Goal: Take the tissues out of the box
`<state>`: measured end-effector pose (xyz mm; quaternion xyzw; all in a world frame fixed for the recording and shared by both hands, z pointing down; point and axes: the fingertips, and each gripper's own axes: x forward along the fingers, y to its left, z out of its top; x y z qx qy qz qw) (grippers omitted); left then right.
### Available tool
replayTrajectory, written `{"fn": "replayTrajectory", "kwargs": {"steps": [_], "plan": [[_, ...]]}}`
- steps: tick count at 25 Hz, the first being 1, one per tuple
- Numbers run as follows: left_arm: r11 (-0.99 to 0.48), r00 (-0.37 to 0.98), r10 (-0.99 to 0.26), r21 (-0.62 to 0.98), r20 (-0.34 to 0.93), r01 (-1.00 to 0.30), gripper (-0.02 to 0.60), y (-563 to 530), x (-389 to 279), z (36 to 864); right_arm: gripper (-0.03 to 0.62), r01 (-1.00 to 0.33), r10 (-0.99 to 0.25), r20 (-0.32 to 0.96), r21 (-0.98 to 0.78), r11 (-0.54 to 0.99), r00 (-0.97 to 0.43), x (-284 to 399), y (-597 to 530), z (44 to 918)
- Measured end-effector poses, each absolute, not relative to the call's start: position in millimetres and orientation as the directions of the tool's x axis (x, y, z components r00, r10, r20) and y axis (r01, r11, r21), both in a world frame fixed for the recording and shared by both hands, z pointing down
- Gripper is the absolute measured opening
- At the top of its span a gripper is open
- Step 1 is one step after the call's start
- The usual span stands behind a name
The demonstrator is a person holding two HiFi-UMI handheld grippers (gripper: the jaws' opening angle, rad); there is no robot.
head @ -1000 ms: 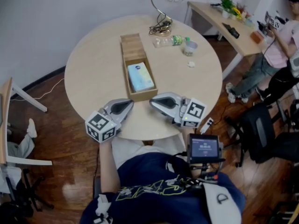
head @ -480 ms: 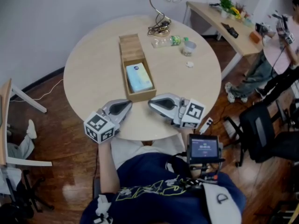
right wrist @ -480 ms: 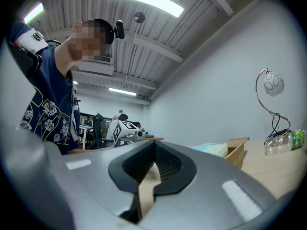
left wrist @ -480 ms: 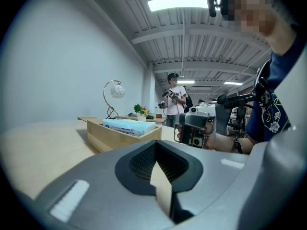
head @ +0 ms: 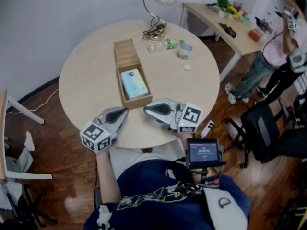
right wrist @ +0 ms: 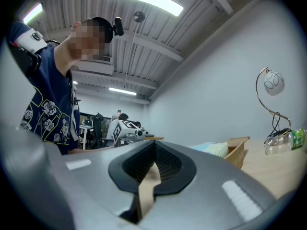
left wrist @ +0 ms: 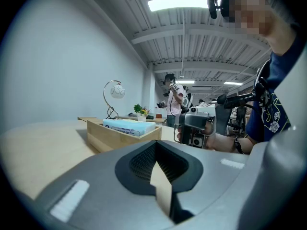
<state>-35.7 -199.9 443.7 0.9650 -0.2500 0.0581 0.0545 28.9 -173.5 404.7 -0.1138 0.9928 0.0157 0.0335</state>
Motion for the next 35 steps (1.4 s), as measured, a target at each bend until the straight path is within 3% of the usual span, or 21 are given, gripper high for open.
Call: {"fn": "replayTrajectory", "kwargs": {"steps": [35], "plan": [[-0.867,0.862,-0.48,0.064,0.161,-0.495,0.0,-196,-40,442,0.001,-0.198,-0.198,-0.029,0.009,0.98,-0.98,17,-170,410]]}}
